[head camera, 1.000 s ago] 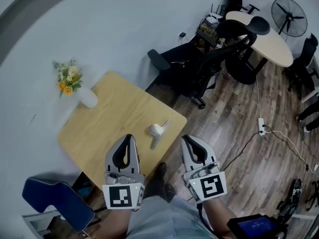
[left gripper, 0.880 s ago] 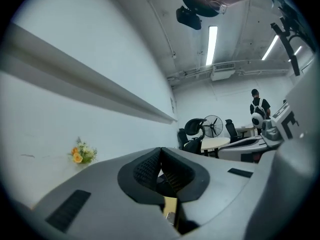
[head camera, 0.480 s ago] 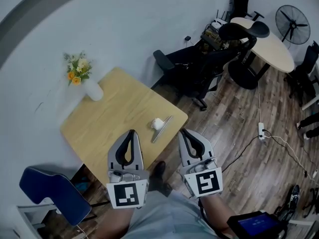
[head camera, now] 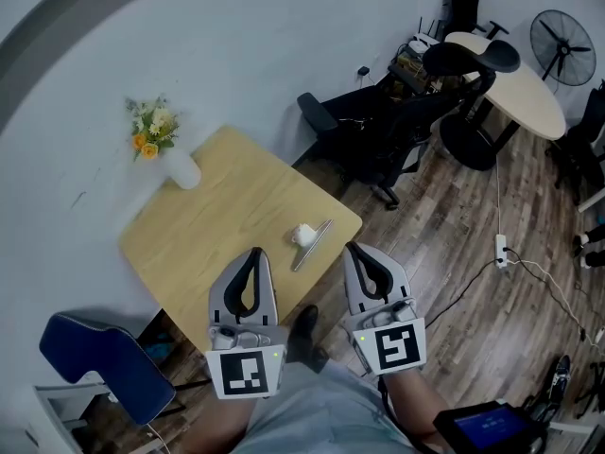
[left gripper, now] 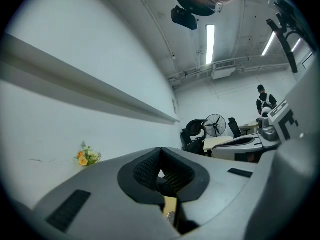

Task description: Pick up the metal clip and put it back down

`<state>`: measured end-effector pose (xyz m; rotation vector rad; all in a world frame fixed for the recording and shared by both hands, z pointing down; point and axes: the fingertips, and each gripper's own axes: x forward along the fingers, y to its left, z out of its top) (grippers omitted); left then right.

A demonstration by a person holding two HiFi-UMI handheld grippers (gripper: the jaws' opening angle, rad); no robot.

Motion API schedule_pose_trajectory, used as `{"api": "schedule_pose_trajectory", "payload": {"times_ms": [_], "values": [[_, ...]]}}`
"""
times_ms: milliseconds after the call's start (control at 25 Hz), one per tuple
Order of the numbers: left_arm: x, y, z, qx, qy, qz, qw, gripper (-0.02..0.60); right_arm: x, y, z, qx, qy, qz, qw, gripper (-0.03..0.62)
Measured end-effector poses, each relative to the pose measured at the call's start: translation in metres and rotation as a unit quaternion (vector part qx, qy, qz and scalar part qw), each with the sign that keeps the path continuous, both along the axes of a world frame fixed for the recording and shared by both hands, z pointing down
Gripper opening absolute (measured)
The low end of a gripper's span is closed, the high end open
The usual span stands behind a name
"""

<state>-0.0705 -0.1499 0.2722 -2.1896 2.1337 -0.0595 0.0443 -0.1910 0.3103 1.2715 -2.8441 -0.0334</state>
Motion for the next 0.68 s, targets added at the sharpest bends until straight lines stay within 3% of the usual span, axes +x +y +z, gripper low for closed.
{"api": "schedule_pose_trajectory", "payload": {"times_ms": [680], "values": [[0.0004, -0.0057, 0.0067, -0.011, 0.003, 0.006, 0.9999, 0.018, -0.0016, -0.0079, -0.0043, 0.013, -0.027, 0.008, 1.0, 0.048]]}}
